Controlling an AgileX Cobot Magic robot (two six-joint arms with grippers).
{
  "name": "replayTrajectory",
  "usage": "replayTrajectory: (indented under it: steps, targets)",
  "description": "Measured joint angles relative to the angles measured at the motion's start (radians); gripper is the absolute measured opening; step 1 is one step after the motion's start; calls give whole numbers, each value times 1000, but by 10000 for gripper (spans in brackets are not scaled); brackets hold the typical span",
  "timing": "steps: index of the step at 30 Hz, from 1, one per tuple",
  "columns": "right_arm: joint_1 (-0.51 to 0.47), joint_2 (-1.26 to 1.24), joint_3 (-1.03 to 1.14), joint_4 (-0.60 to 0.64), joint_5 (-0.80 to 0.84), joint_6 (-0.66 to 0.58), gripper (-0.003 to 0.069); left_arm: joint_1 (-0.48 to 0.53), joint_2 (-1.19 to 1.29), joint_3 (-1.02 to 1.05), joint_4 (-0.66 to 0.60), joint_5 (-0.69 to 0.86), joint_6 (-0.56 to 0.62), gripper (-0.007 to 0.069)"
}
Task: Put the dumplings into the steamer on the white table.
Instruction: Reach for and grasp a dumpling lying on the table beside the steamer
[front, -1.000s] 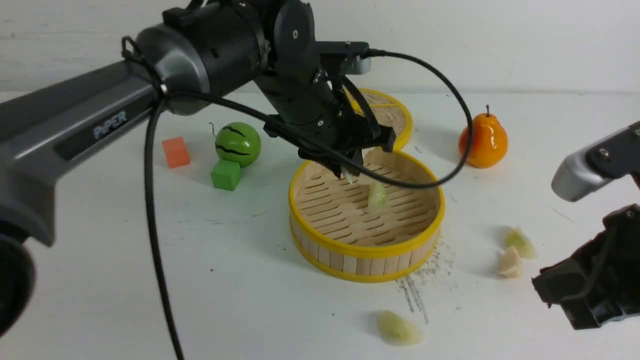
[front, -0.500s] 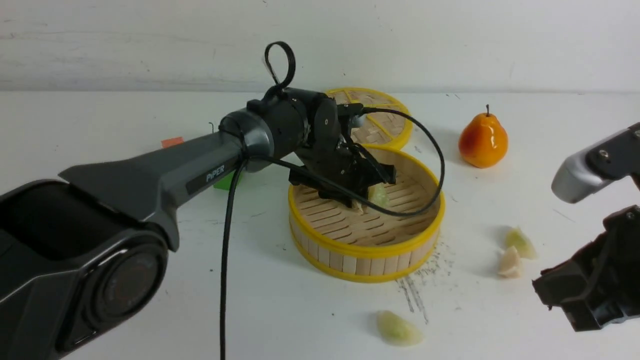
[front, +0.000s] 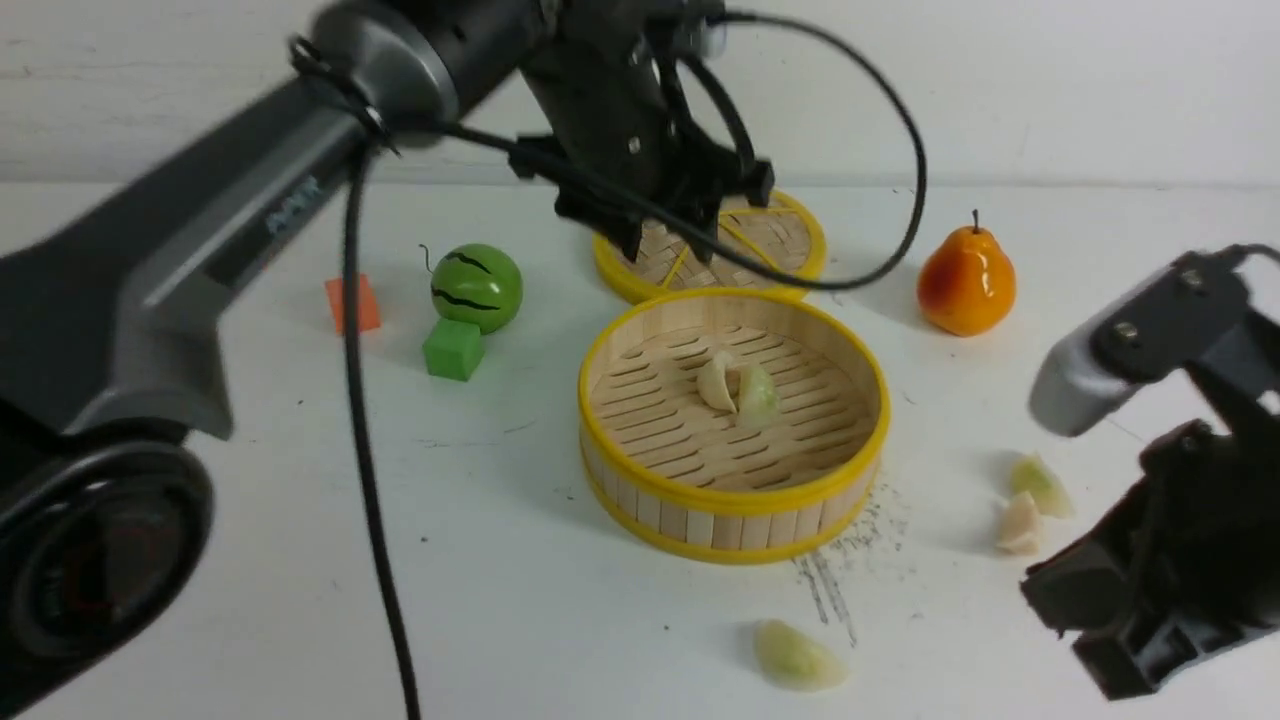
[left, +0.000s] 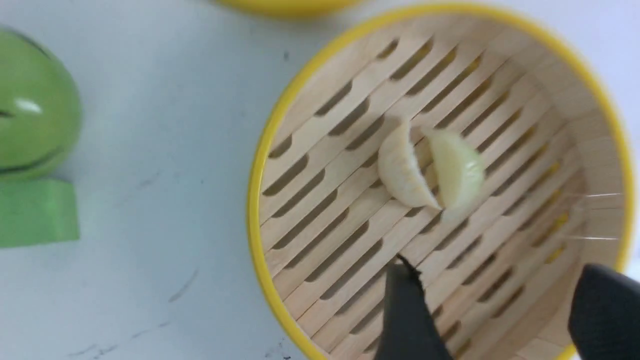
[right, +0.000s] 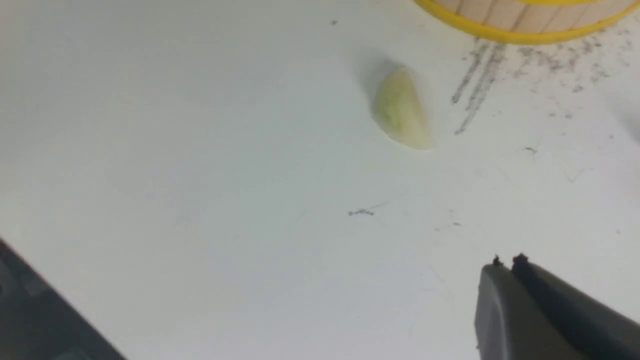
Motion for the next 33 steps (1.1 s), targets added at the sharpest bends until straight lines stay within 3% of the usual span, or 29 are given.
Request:
replayTrajectory:
  steps: [4,5,8,9,13,18,22,25,29,33]
  targets:
    - [148,113,-58,-81,13,0,-20,0,-168,20,-6,9,33,176]
    - [148,113,-58,-81,12,0,-20,0,-177,20,-6,9,33,165]
    - [193,204,-78,-96,-19,2,-16,0,-332,129,-6,9,59,2]
    - [196,228,-81,-99,-36,3,-10,0,-384,177,-3,9,62,-14]
    - [196,320,-85,-112,-111,17,56,0,-591,407,-3,9,66,-14]
    - [167,453,-87,-113,-225,52,297,0,-910,813,-36,7,66,-14]
    - [153,563,-87,-123,-301,55,451,0,-1142,1120,-81,-97,43,-14]
    - [153,646,-88,-131,-359,55,513,0,-1283,1304,-87,-199,-11,-14]
    - [153,694,-103,-142,-386,55,488,0,-1407,1447,-82,-253,-88,-14]
    - [153,707,-133,-160,-369,55,269,0,-1473,1500,-75,-226,-111,-14]
